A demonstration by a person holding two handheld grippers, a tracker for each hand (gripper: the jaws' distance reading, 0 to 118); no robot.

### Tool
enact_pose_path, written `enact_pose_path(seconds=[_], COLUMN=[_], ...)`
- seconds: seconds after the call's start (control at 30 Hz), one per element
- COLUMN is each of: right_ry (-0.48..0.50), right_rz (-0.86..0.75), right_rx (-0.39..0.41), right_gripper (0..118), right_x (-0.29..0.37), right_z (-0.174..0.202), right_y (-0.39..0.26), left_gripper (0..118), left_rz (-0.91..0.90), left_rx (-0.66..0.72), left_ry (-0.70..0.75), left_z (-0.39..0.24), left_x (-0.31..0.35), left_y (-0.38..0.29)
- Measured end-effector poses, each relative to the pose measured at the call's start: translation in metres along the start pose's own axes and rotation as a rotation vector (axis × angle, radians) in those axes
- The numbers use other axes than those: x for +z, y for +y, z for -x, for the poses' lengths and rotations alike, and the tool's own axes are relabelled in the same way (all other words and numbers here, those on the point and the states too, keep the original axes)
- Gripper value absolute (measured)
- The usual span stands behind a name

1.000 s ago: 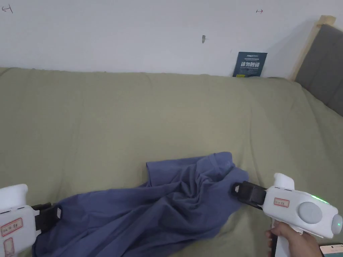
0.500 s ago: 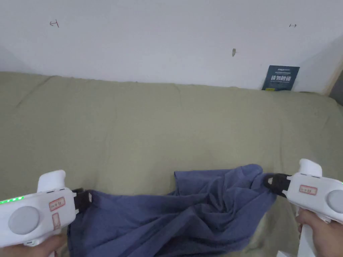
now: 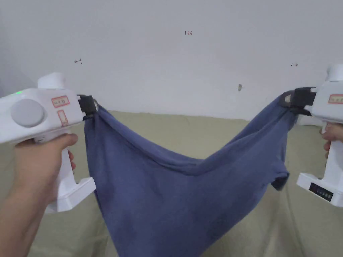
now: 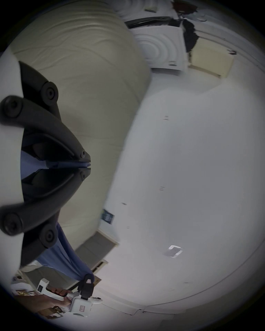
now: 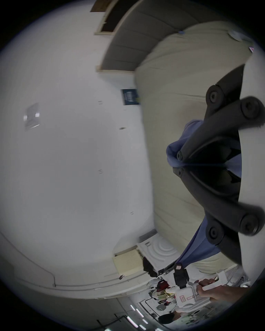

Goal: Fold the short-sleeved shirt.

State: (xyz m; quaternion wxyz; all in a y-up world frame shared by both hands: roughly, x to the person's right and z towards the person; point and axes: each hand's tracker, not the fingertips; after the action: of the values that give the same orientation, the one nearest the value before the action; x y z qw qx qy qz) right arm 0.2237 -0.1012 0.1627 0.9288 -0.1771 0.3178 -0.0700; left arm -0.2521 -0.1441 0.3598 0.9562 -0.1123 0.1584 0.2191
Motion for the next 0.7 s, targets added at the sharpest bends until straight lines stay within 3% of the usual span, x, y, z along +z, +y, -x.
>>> enact_pose_path(seconds=[0.2,0.33,0.57,0.6,0.7], right_ry=[0.002,-0.003,-0.060,-0.073,-0.095], right_rz=[-0.152,-0.175,-0.082,-0.066,-0.056], right_rx=[0.028,0.014,-0.001,-0.019,-0.043], right_gripper=[1,1,1,1,1], right_x=[0.029,0.032,-0.014,-0.048,-0.059], right_z=[0.017,0.020,0.001,-0.024,-0.041], right_y=[0.089,0.104,0.027,0.017,-0.032], left_gripper=[5,5,5,5,5], left_rz=[-0.160,-0.159,-0.058,-0.039,-0.003], left_rx=[0.018,-0.043,0.029,0.050,0.110], left_ry=[-0.068,-0.041,-0.009,-0.012,0.007], left_z=[-0.025,-0.037,-0.002,0.005,0.030], left_x=[0.026,0.028,-0.026,-0.035,-0.058], left_y=[0.085,0.104,0.022,0.003,-0.050])
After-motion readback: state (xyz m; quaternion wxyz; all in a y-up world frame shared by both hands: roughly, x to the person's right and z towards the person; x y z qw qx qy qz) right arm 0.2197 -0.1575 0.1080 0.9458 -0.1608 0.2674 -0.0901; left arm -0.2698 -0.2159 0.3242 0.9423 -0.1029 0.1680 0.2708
